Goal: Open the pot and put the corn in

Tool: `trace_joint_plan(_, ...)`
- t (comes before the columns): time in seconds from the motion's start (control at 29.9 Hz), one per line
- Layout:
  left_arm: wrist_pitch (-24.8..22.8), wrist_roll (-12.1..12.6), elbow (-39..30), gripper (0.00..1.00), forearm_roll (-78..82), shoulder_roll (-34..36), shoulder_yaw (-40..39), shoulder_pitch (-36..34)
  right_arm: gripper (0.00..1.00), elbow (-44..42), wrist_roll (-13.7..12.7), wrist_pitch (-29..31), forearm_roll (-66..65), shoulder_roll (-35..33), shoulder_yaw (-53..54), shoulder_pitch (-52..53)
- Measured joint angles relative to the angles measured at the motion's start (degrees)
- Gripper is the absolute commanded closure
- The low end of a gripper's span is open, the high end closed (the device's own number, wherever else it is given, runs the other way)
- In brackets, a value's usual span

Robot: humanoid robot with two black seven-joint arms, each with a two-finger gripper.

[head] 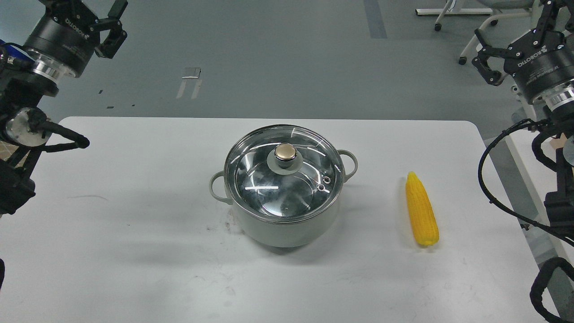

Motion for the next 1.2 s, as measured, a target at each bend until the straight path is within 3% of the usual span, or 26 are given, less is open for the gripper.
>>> trace_joint_plan(0.27, 0.5, 0.1, 0.2, 0.02, -0.3, -0.1, -0.1, -0.3, 0.00, 0.1, -0.1, 0.0, 0.0, 0.0, -0.2, 0.2)
trace_joint_plan(0.74, -2.7, -0.4, 0.9, 0.03, -1.0, 0.2, -1.4, -0.1, 0.00, 0.9, -0.3, 0.0, 0.1, 0.0, -0.3, -0.1)
trace_joint_plan(0.84, -1.8, -1.0, -0.5, 0.07, 1.9, 0.0, -0.7, -0.8, 0.00, 1.6, -0.3, 0.0, 0.2, -0.7, -0.3, -0.8)
trace_joint_plan(0.97, -0.9, -1.3, -8.0, 0.08, 14.0, 0.1, -0.5, -2.2, 0.00, 2.6, -0.3, 0.0, 0.3, -1.0, -0.2, -2.1)
trace_joint_plan(1.2, -0.8, -1.2, -28.8, 0.09, 45.5, 0.0, 0.7, -1.6, 0.00, 2.9, -0.1, 0.0, 0.4, -1.1, 0.2, -3.0)
